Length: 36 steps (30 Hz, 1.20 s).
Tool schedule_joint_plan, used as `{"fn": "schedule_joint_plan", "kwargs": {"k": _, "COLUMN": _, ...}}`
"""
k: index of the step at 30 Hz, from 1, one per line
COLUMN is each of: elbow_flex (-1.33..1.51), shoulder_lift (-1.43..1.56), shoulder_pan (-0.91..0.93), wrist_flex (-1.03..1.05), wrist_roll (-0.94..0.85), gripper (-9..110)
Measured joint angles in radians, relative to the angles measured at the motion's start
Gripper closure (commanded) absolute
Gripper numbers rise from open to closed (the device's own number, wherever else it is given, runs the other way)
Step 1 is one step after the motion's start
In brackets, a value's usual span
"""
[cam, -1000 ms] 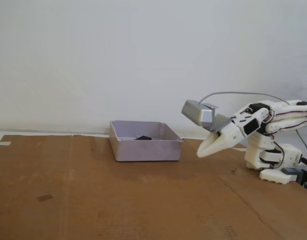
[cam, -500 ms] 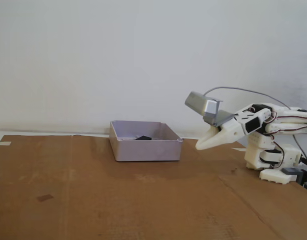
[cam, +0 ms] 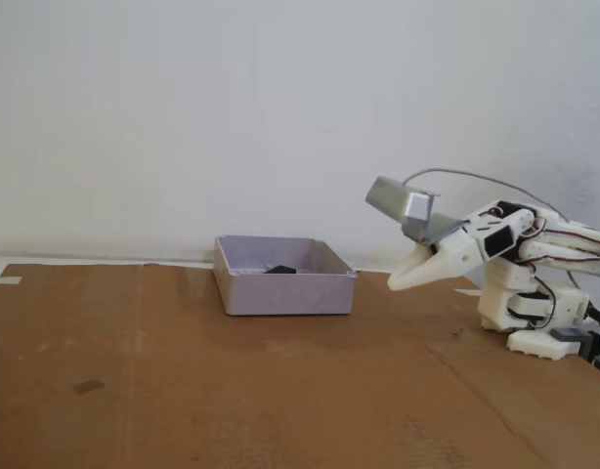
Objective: Grasp a block and put it in the box.
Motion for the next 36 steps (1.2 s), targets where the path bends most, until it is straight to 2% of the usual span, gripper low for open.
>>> {"fn": "schedule_joint_plan", "kwargs": {"k": 21, "elbow_flex": -0.002, "shoulder_lift": 0.107, "shoulder_pan": 0.000, "wrist_flex": 0.532, "wrist_roll": 0.000, "gripper": 101}}
{"fn": "schedule_joint_plan", "kwargs": {"k": 36, "elbow_flex": -0.002, "shoulder_lift": 0.130, "shoulder_pan": -0.002, "wrist_flex": 0.660, "wrist_roll": -0.011, "gripper": 101}}
